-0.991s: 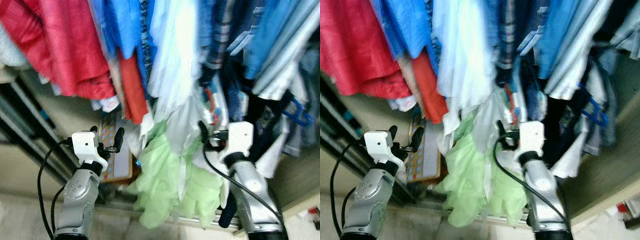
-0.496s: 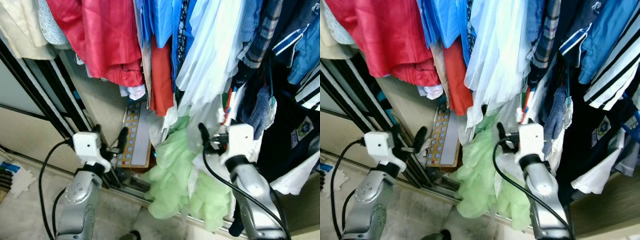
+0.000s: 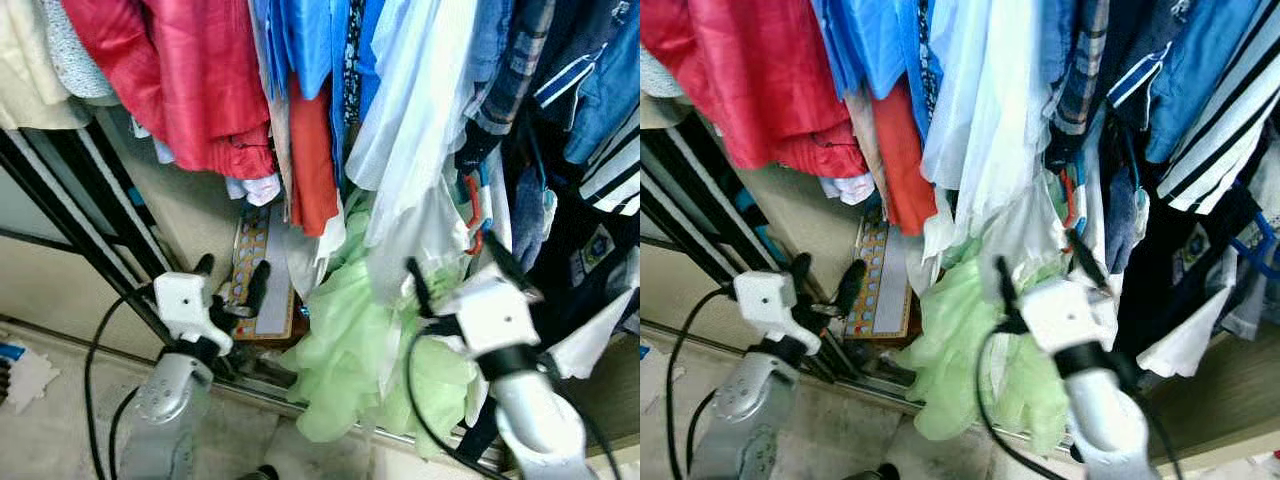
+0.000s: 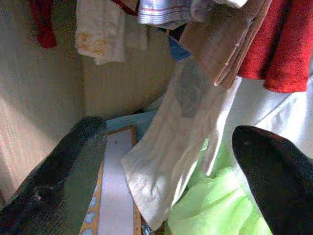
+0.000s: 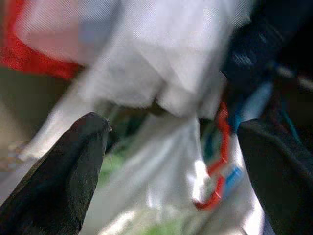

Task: Clean up the room

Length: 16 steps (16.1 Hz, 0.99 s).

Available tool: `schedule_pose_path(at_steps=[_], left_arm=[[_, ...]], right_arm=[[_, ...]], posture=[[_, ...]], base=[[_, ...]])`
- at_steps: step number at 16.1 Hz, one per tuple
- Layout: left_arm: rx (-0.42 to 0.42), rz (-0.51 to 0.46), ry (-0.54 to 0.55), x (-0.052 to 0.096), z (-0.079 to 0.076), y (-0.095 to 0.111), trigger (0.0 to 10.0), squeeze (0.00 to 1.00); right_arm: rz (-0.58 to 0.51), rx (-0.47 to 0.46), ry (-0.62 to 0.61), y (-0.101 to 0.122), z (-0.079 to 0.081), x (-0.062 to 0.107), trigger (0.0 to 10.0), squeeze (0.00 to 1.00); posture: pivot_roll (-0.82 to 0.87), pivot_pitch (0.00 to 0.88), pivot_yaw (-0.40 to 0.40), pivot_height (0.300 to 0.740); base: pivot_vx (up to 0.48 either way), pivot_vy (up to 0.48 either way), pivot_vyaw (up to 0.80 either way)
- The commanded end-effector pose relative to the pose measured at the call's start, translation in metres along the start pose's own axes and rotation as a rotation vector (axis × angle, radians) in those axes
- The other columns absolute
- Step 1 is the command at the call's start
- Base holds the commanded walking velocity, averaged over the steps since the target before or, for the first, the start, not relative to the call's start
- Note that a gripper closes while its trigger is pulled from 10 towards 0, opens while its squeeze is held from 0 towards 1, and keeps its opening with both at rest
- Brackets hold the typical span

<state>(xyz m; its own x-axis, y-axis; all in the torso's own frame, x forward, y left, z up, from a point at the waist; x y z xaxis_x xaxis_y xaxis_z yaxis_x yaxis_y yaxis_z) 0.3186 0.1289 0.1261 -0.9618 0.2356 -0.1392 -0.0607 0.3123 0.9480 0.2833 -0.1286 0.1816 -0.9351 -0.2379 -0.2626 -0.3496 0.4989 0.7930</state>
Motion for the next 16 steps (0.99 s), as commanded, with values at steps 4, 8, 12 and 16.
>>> schedule_pose_path(at_steps=[4, 8, 12, 16], left_arm=[[-0.026, 0.003, 0.079, -0.002, 0.017, 0.003, 10.0, 0.00], [-0.067, 0.032, 0.218, 0.006, 0.042, -0.006, 10.0, 0.00], [-0.067, 0.051, 0.230, 0.005, 0.038, -0.017, 10.0, 0.00], [-0.068, 0.040, 0.238, -0.002, 0.036, -0.018, 10.0, 0.00]], right_arm=[[0.172, -0.237, 0.016, -0.038, 0.020, -0.005, 10.0, 0.00], [0.171, -0.268, 0.023, -0.037, 0.027, -0.017, 10.0, 0.00], [0.161, -0.270, 0.024, -0.038, 0.029, -0.026, 10.0, 0.00], [0.149, -0.260, 0.031, -0.040, 0.027, -0.034, 10.0, 0.00]], posture=[[0.01, 0.127, 0.054, 0.740], [0.01, 0.121, 0.051, 0.740], [0.00, 0.116, 0.058, 0.740], [0.00, 0.109, 0.050, 0.740]], base=[[0.000, 0.000, 0.00], [0.000, 0.000, 0.80], [0.000, 0.000, 0.80], [0.000, 0.000, 0.80]])
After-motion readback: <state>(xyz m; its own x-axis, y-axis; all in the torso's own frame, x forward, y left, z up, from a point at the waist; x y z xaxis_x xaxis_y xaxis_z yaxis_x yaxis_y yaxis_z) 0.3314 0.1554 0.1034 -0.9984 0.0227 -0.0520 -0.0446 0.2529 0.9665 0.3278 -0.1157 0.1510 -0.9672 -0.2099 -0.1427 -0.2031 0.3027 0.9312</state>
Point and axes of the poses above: a point about 5 cm out from each wrist's last joint towards the gripper, its own x axis pointing back from the gripper into the wrist, its own y axis along the axis of the wrist's last joint, z = x × y, the point moved 6 cm from there along -x, pointing out of the wrist towards the gripper, and after that the axes turned 8 degrees about x, right-handed, at the moved point
